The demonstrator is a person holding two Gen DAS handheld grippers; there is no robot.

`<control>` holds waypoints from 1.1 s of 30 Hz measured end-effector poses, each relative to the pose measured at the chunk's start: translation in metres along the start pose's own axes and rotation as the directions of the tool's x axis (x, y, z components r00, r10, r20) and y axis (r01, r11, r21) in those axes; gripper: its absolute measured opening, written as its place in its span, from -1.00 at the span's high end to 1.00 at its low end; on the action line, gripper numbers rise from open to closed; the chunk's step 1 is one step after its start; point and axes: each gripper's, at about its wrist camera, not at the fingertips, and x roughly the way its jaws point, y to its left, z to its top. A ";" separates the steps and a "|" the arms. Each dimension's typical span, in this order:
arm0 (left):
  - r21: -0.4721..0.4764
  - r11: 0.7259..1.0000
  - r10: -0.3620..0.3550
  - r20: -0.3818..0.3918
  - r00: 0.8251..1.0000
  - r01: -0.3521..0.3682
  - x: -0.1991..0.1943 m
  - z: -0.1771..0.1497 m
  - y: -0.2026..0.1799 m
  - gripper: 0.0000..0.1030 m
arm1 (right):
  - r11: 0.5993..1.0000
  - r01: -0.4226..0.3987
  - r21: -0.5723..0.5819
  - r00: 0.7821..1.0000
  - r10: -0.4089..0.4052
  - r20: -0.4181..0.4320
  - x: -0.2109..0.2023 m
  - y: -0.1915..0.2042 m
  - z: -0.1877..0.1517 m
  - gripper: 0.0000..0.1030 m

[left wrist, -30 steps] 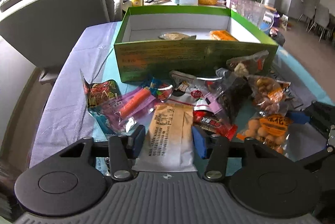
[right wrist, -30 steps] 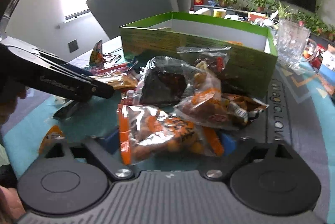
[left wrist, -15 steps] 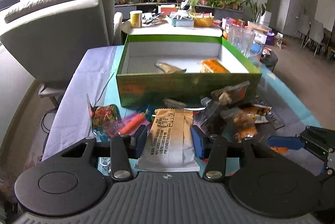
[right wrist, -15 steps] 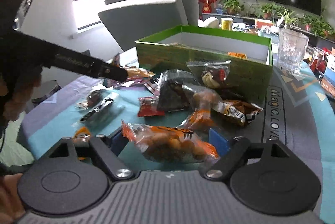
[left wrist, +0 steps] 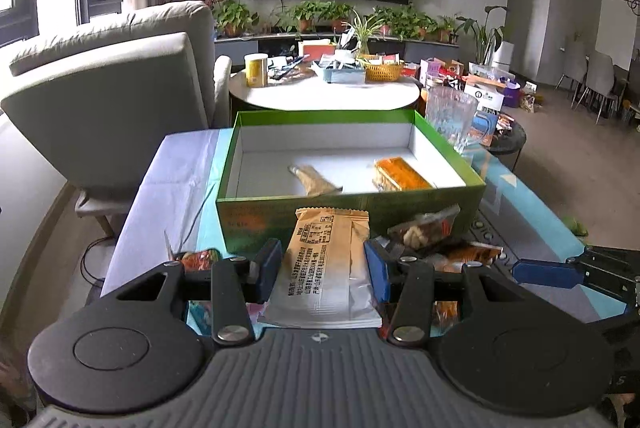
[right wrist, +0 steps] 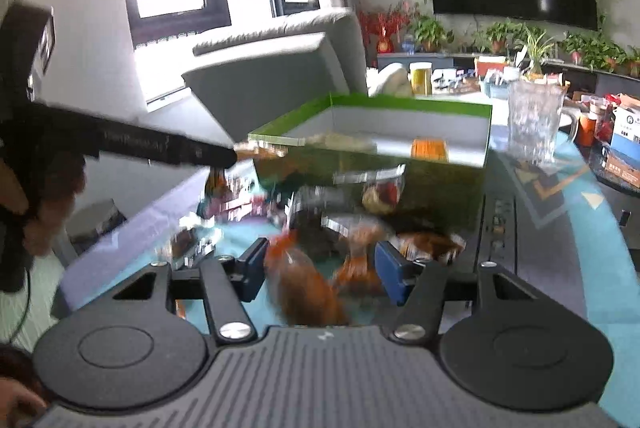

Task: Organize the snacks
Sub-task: 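Grasp the clear orange-snack bag with the right tool while the left tool holds the beige packet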

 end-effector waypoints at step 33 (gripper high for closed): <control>-0.060 0.998 0.016 -0.025 1.000 -0.017 0.003 -0.008 0.017 0.16 | 0.974 -0.112 -0.195 0.975 0.071 -0.210 0.019 0.034 -0.049 -0.54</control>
